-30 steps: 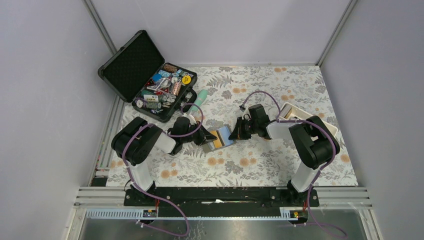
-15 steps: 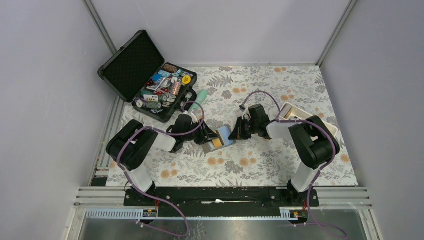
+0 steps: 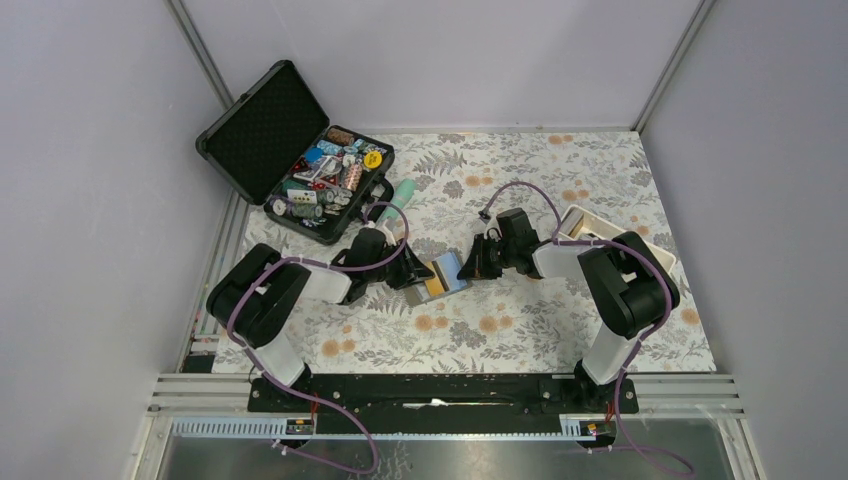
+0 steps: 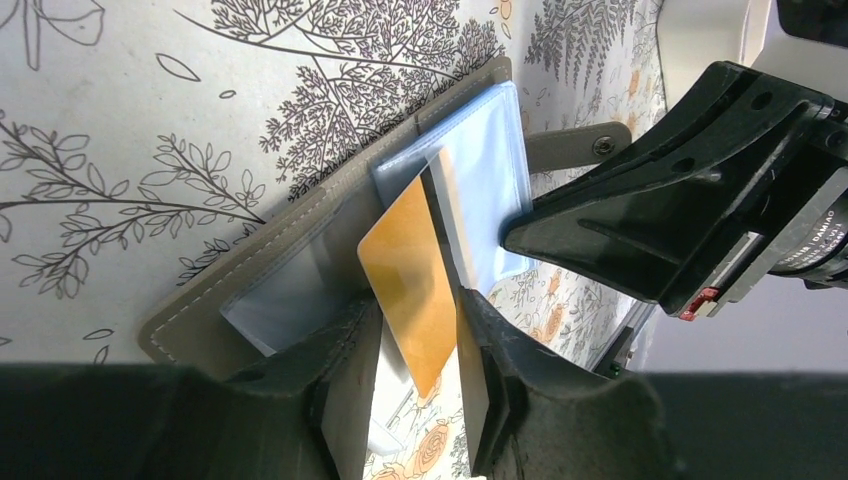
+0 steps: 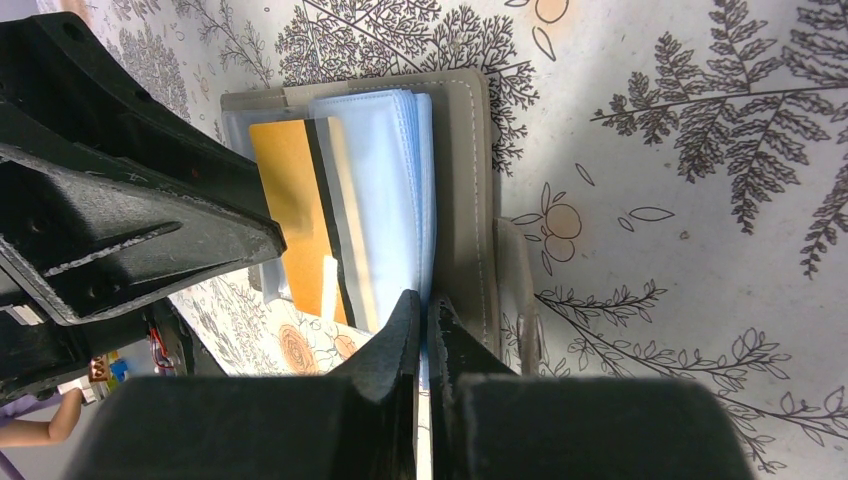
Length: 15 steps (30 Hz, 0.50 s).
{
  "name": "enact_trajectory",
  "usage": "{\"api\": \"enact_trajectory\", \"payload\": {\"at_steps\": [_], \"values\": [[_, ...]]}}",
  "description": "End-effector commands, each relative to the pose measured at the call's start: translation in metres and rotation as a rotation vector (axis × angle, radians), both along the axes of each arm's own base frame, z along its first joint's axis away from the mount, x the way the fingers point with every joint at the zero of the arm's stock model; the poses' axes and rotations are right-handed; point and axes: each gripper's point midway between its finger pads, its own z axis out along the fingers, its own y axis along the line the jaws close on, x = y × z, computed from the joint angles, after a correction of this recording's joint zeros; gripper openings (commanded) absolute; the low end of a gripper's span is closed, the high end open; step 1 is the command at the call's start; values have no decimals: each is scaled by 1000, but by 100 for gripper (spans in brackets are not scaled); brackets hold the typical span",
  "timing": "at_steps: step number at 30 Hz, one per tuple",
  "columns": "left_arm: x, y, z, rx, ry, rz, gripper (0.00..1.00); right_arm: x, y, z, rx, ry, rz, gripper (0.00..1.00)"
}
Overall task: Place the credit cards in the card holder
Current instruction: Insert the credit card into the card holder.
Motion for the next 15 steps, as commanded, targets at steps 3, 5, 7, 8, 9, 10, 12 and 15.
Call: {"api": "enact_trajectory", "payload": {"at_steps": [3,5,7,8,9,10,12,15], "values": [[-9,1,-19,90,38,-15,35,10,-6,2,-52,-45,-23,0],[-7,-1,-18,88,36,-17,32,11,-6,2,-52,-48,-22,0],[-5,-3,-17,86,35,-19,31,10,-6,3,-50,-48,-21,0],[-4,-5,-17,84,35,-22,31,10,-6,3,-51,-48,-21,0],[-4,-6,-16,83,33,-23,31,10,-6,3,-50,-49,-20,0],[-3,-7,-16,83,33,-25,31,10,-6,3,-50,-47,-21,0],[-3,-10,-16,85,33,-32,31,11,-5,3,-50,-48,-21,0],[-2,-12,-16,89,33,-38,31,12,-5,4,-50,-52,-22,0]]}}
